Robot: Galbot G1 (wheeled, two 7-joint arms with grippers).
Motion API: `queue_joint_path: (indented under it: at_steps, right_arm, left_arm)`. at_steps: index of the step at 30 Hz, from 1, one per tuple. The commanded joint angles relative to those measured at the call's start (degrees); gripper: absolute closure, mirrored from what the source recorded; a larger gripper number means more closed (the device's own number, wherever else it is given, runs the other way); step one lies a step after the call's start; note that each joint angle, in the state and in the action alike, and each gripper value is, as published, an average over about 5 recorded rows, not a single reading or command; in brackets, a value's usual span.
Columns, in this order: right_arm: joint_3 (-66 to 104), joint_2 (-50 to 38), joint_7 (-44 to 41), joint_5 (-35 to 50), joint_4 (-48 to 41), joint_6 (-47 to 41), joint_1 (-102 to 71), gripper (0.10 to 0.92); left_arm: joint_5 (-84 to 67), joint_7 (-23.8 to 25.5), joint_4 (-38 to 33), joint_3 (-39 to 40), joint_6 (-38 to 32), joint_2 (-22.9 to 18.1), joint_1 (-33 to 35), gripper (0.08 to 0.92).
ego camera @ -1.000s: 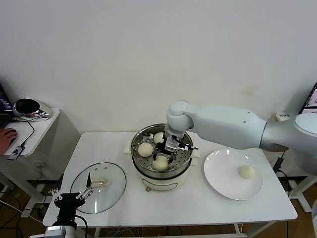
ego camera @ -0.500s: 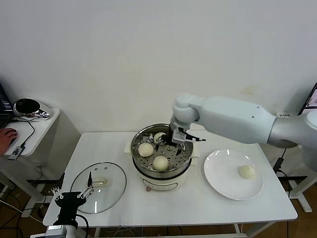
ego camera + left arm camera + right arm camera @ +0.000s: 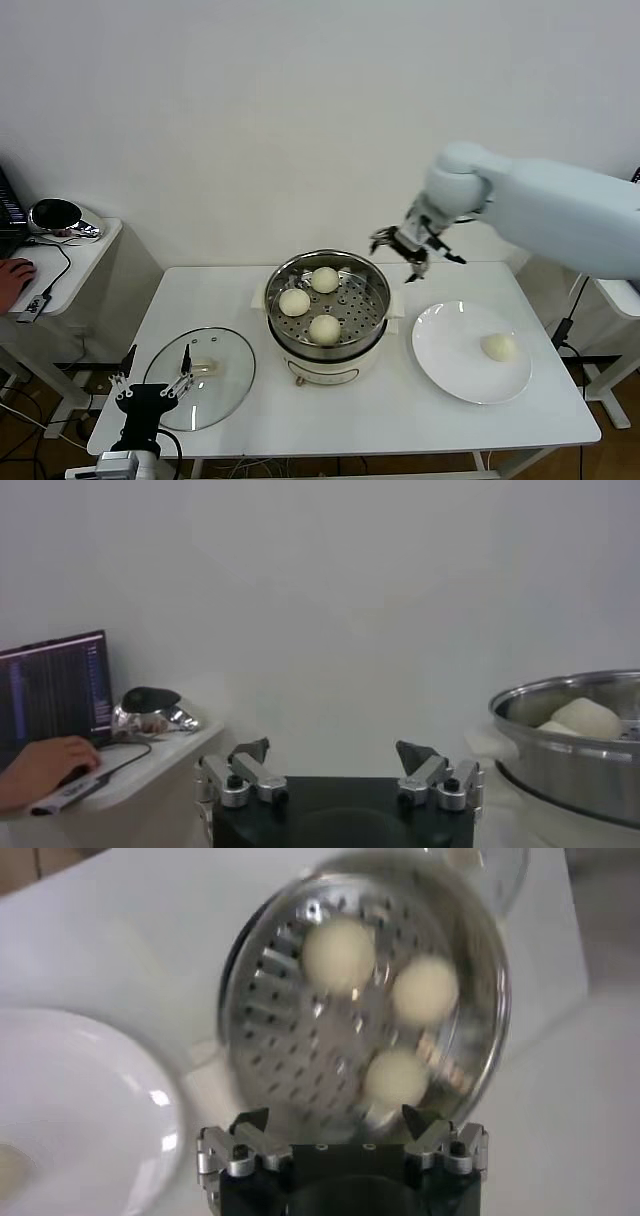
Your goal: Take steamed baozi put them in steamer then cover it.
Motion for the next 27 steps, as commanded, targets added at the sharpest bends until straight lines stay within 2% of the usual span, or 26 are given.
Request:
queue_joint_path:
  at_steps: [1, 6, 12, 27]
  right_arm:
    - [7.97, -19.69, -1.06, 0.49, 2.53, -13.64, -11.85, 0.203]
    - [24.66, -21.43, -1.88, -6.08, -3.29, -10.36, -31.50, 0.203]
    - [41.09, -18.38, -2.39, -14.48, -11.33, -6.13, -48.05, 0.203]
    - [48.44, -4.66, 0.02, -22.90, -26.50, -3.17, -54.57, 0.203]
  left_arm:
    - [0.09, 0.05, 0.72, 0.87, -0.13, 0.46, -0.08, 0.177]
    - [0.09, 0.12, 0.70, 0.66, -0.07, 0.74, 0.02, 0.177]
    - [0.44, 0.19, 1.31, 0.41, -0.07, 0.48, 0.33, 0.177]
    - [0.99, 0.25, 1.01, -0.67, -0.04, -0.30, 1.47, 0.177]
